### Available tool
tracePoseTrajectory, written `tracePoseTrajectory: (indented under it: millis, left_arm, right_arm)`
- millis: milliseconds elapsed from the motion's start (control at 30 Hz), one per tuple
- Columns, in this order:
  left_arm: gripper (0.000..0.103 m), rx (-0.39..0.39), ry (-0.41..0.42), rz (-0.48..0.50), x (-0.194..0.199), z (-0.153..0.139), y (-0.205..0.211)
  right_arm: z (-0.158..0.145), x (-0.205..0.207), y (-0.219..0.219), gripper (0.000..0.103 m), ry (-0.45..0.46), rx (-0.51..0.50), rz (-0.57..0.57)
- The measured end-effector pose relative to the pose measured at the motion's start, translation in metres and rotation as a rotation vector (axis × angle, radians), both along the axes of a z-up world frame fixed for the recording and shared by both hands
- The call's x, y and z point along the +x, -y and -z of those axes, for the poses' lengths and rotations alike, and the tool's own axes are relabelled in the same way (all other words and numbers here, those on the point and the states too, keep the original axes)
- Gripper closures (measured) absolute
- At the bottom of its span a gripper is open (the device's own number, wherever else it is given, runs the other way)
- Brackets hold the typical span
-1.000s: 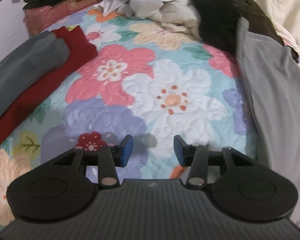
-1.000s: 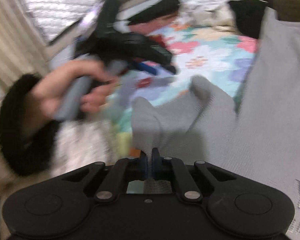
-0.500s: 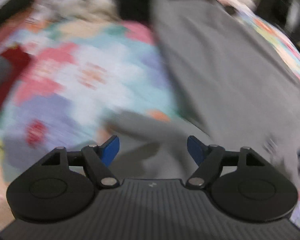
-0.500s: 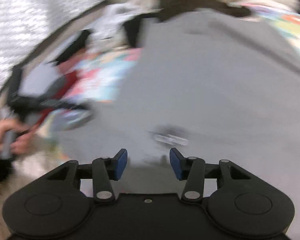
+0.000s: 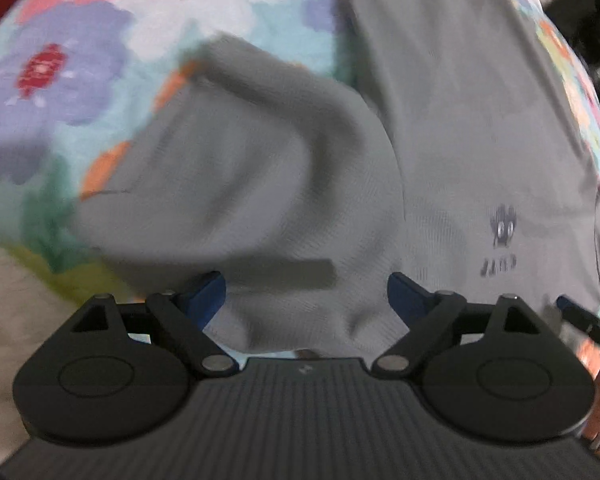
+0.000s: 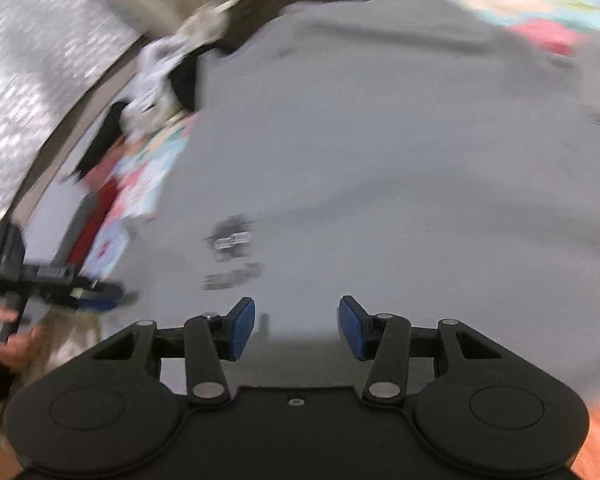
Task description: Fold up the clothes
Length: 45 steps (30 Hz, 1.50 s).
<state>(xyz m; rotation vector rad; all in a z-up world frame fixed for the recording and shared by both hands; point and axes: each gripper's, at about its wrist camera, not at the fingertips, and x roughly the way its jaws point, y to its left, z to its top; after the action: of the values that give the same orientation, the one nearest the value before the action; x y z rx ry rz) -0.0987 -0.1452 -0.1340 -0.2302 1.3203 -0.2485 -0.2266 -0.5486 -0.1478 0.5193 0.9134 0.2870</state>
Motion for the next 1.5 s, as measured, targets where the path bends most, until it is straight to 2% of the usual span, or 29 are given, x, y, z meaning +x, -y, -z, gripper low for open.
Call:
tracePoseTrajectory:
  millis: [100,200,300,400,500,533,600,667,700,733,767,867,967,1033,1100,1200,1300,1333,1367,1400,1433,1500]
  left_arm:
    - [0.014,0.08,0.053,-0.086,0.005,-0.006,-0.013]
    - [0.007,0.166,0.102,-0.171,0.015,-0.007,-0.026]
    - [0.006,0.215,0.067,-0.193,0.043,0.016,-0.033]
    - [0.0,0.146,0.002,-0.221,0.057,0.031,-0.038]
    - [0.0,0.088,-0.002,-0.209,0.059,0.031,-0.04]
    - [0.001,0.066,0.002,-0.18,0.058,0.03,-0.038]
    - [0.013,0.048,0.022,-0.124,0.055,0.026,-0.03]
    - [0.051,0.068,0.069,-0.087,0.05,0.02,-0.021]
    - [0.056,0.074,0.09,-0.07,0.047,0.017,-0.018]
    - [0.068,0.074,0.106,-0.055,0.046,0.016,-0.015]
    - [0.087,0.064,0.122,-0.039,0.046,0.013,-0.012]
    - [0.094,0.0,0.18,0.016,0.047,-0.004,-0.003]
    - [0.095,-0.13,0.239,0.085,0.056,-0.034,0.027]
    - [0.095,-0.198,0.31,0.169,0.058,-0.065,0.064]
    - [0.097,-0.247,0.393,0.29,0.049,-0.098,0.115]
    - [0.097,-0.35,0.448,0.468,0.038,-0.136,0.209]
    - [0.096,-0.368,0.567,0.575,0.015,-0.153,0.304]
    - [0.091,-0.355,0.613,0.594,0.006,-0.151,0.327]
    - [0.075,-0.337,0.635,0.611,-0.001,-0.147,0.345]
    - [0.066,-0.308,0.628,0.623,-0.006,-0.139,0.357]
    - [0.051,-0.278,0.607,0.626,-0.01,-0.127,0.364]
    - [0.049,-0.253,0.568,0.616,-0.02,-0.1,0.361]
  right_arm:
    - [-0.009,0.034,-0.047,0.05,0.03,-0.019,-0.174]
    - [-0.02,0.062,-0.109,0.05,0.08,-0.094,-0.395]
    - [-0.025,0.077,-0.174,0.048,0.128,-0.176,-0.598]
    - [-0.019,0.079,-0.223,0.047,0.146,-0.231,-0.739]
    - [-0.009,0.072,-0.262,0.043,0.158,-0.326,-0.834]
    - [-0.005,0.071,-0.273,0.043,0.168,-0.373,-0.85]
    - [0.005,0.069,-0.287,0.044,0.194,-0.479,-0.834]
    - [0.01,0.069,-0.286,0.045,0.201,-0.495,-0.807]
    - [0.009,0.07,-0.283,0.057,0.203,-0.464,-0.789]
    - [0.008,0.071,-0.279,0.07,0.204,-0.433,-0.772]
    - [0.007,0.072,-0.276,0.099,0.206,-0.402,-0.754]
    - [-0.005,0.07,-0.258,0.099,0.241,-0.37,-0.667]
    - [-0.027,0.063,-0.218,0.099,0.289,-0.272,-0.557]
    - [-0.046,0.054,-0.179,0.099,0.323,-0.208,-0.441]
    - [-0.06,0.043,-0.137,0.099,0.344,-0.18,-0.305]
    - [-0.074,0.024,-0.067,0.099,0.33,-0.186,-0.06]
    - [-0.076,-0.006,0.008,0.099,0.309,-0.177,0.186]
    - [-0.071,-0.012,0.033,0.099,0.286,-0.196,0.264]
    - [-0.066,-0.017,0.057,0.099,0.263,-0.216,0.343]
    - [-0.058,-0.023,0.079,0.099,0.226,-0.229,0.402]
    - [-0.046,-0.027,0.097,0.099,0.187,-0.205,0.451]
    - [-0.024,-0.036,0.131,0.098,0.11,-0.156,0.548]
